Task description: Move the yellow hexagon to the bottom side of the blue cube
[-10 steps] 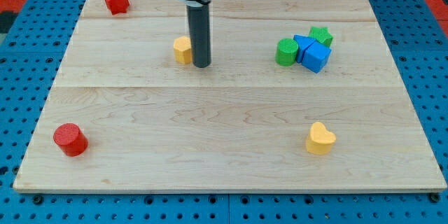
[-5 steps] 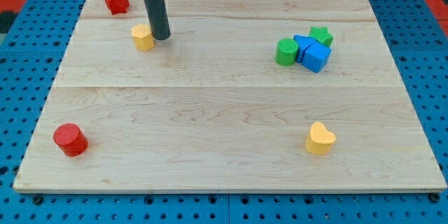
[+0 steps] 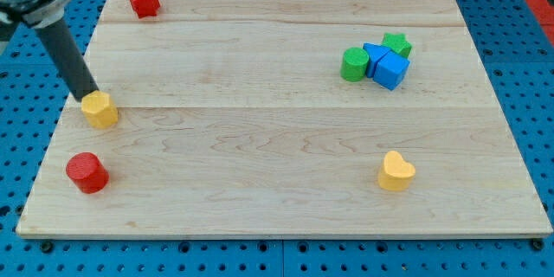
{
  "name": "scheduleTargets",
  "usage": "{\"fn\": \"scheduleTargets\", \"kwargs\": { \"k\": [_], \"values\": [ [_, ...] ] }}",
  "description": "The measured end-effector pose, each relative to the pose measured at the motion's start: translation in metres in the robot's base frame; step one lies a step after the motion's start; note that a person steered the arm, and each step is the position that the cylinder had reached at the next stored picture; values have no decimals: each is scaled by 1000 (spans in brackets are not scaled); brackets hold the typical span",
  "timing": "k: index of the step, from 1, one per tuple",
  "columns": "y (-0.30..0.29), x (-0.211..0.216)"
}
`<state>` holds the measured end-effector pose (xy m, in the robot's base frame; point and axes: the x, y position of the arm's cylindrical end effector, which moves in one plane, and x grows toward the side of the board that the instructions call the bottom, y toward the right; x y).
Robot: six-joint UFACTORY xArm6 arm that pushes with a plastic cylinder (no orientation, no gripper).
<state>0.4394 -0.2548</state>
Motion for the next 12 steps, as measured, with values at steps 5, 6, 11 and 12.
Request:
{"fn": "scheduleTargets", "kwargs": {
  "k": [5, 6, 11, 12],
  "values": [
    [101, 115],
    [161, 117],
    [214, 73],
    [226, 70]
  ]
}}
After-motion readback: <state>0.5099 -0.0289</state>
